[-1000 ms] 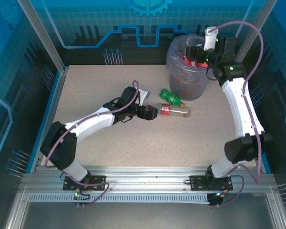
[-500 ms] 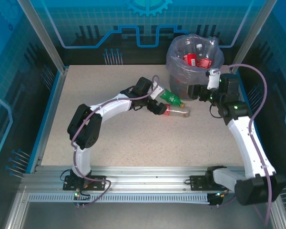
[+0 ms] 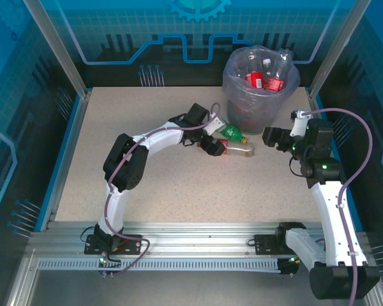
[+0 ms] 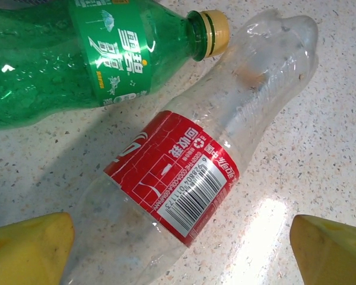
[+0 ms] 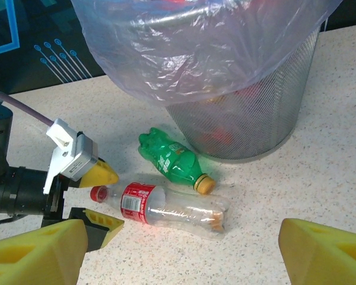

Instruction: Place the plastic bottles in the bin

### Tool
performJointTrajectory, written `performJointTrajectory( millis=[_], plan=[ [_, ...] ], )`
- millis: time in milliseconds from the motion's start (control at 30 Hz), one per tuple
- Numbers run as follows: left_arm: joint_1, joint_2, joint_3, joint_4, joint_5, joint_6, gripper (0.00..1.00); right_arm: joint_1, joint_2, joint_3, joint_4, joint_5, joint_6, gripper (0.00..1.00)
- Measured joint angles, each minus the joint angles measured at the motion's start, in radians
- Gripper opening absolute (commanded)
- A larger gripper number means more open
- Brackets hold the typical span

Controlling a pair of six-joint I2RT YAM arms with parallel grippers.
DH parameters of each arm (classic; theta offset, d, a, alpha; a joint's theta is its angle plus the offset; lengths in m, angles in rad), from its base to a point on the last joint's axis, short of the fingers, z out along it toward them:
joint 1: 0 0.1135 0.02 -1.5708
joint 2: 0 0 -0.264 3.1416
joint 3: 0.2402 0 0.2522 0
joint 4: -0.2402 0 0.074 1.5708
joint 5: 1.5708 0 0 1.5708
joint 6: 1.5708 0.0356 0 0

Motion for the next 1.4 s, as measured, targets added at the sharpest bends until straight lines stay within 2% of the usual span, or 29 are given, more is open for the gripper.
performJointTrajectory(
  millis=[233,500,600,800,933,1167,1367,1400],
  plan=[
    [-0.013,0.0,-0.06,-0.018,0.005,0.029,0.88,-0.002,0.009,-0.025,0.027,-0.006,0.021,0.85],
    [-0.074,0.0,-0.079,-0.057,-0.043,0.076,0.76,-0.026,0.023,-0.07,0.043,-0.007,0.039,0.85],
    [-0.098,0.0,-0.08,-0.068,-0.066,0.091,0.69,-0.031,0.023,-0.08,0.049,-0.009,0.049,0.85],
    [-0.117,0.0,-0.084,-0.066,-0.082,0.101,0.62,-0.035,0.023,-0.091,0.066,-0.01,0.063,0.85],
    [-0.121,-0.001,-0.086,-0.053,-0.083,0.107,0.52,-0.04,0.021,-0.107,0.082,-0.011,0.074,0.85],
    [-0.134,-0.021,-0.128,-0.006,-0.081,0.105,0.49,-0.041,0.025,-0.144,0.085,-0.011,0.09,0.85],
    [-0.136,-0.136,-0.287,0.024,-0.08,0.073,0.49,-0.041,0.027,-0.163,0.087,-0.029,0.114,0.86],
    [-0.136,-0.164,-0.321,0.035,-0.079,0.06,0.49,-0.041,0.029,-0.171,0.088,-0.037,0.121,0.89]
  ],
)
